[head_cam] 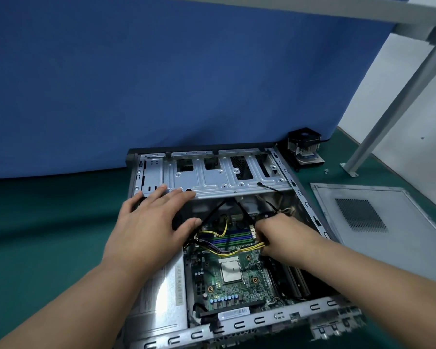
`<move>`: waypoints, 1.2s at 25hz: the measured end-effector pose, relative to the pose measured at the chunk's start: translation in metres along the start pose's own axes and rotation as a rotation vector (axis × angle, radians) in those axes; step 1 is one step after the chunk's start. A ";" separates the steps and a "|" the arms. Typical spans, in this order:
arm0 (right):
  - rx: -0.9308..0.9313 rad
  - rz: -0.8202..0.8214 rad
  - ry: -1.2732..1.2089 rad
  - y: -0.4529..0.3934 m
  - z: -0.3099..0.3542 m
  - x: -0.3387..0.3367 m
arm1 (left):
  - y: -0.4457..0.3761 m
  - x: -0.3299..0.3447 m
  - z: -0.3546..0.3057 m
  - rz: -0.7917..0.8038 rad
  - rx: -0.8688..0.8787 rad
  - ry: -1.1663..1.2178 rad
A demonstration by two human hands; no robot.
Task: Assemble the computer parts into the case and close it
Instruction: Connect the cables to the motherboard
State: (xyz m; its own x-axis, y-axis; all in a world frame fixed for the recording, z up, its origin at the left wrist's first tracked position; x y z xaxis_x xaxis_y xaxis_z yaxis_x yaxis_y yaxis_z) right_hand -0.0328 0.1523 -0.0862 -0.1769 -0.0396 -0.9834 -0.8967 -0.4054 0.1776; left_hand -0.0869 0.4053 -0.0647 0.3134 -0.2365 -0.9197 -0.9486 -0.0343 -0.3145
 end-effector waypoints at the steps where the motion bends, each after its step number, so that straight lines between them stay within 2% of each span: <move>1: -0.023 0.008 0.021 -0.006 0.002 0.005 | 0.000 0.000 0.000 -0.001 0.000 -0.001; 7: -0.080 -0.048 -0.027 -0.051 0.019 0.012 | -0.001 0.001 0.000 -0.016 -0.013 -0.010; 12: 0.045 -0.075 -0.036 -0.077 0.014 0.025 | -0.002 0.002 0.001 -0.028 -0.017 -0.006; 19: 0.041 -0.219 0.079 -0.075 -0.001 0.030 | -0.002 0.004 0.001 -0.029 -0.018 -0.027; 30: -0.033 -0.237 0.064 -0.079 -0.007 0.036 | -0.001 0.004 0.002 -0.038 -0.020 -0.019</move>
State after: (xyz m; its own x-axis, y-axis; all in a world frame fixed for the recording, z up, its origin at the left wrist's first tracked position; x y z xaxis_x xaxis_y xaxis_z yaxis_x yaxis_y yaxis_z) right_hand 0.0342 0.1768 -0.1360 0.0642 0.0027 -0.9979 -0.8961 -0.4400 -0.0588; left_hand -0.0849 0.4061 -0.0681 0.3500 -0.2166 -0.9114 -0.9366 -0.0626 -0.3448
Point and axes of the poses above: each hand's wrist, its own y-axis away from the middle knuckle, its own x-axis out of the palm, z = x × y, the point moved 4 cm from there along -y, towards the middle knuckle, and after that the axes turned 10 degrees about -z, right-handed, at the moved point
